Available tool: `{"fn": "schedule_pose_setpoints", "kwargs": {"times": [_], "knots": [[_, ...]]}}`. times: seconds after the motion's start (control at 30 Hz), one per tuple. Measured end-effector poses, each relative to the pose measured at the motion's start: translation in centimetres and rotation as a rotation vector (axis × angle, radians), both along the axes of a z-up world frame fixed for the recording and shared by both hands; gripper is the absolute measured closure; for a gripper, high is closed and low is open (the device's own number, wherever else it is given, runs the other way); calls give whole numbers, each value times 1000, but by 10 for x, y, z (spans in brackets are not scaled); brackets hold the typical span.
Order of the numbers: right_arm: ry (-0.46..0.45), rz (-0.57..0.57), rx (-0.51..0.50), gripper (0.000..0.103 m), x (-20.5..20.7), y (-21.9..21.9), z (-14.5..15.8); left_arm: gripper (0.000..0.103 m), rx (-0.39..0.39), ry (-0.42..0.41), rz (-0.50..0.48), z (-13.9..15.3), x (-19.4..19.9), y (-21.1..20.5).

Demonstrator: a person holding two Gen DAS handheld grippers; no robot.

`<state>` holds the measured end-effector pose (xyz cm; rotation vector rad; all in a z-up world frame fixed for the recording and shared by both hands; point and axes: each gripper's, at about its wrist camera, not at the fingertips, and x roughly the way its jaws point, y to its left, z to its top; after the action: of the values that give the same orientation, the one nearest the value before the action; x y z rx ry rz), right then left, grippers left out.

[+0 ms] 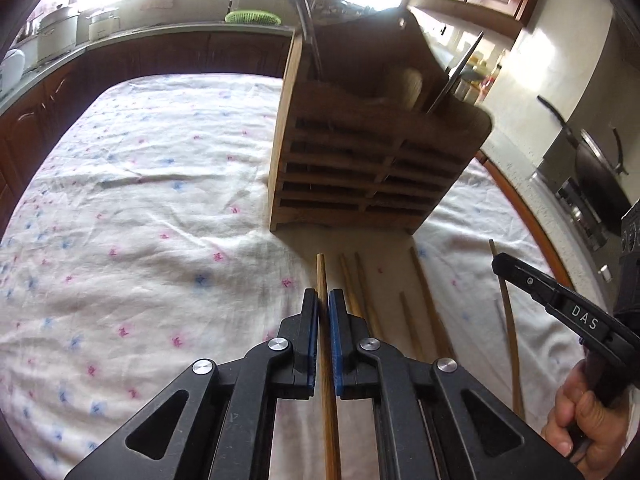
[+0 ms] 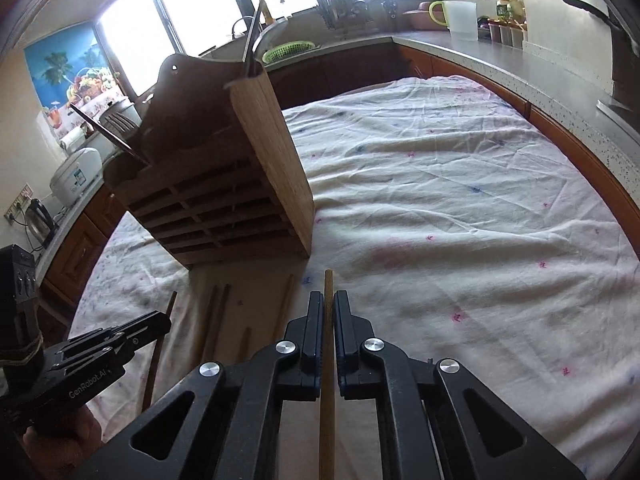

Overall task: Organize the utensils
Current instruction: 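Insert the bamboo chopsticks into the wooden holder with both grippers and release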

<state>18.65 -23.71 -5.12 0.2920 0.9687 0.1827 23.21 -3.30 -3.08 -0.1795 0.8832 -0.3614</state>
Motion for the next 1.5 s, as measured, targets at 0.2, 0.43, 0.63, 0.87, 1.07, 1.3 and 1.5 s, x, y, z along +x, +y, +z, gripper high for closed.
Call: {"fn": "schedule_pose_setpoints", "kwargs": {"times": [0.2, 0.43, 0.63, 0.87, 1.07, 1.3, 1.5], "knots": [[-99, 2, 46, 98, -23, -7, 45, 99, -88, -88, 9, 41, -35, 28], [-247, -4, 75, 98, -45, -15, 106, 99, -200, -185, 18, 85, -72, 65], [-352, -18, 80, 98, -50, -19, 144, 100, -229, -252, 33, 103, -89, 85], [-395, -17, 85, 98, -46, -20, 160, 100, -226, -288, 36, 112, -94, 84], [-417, -21, 91, 98, -41, -20, 165, 100, -222, -314, 34, 121, -91, 84], [-474, -52, 108, 98, -21, -22, 181, 100, -218, -380, 43, 143, -77, 86], [-546, -96, 126, 98, 9, -25, 201, 100, -220, -500, 85, 176, -54, 85]]}}
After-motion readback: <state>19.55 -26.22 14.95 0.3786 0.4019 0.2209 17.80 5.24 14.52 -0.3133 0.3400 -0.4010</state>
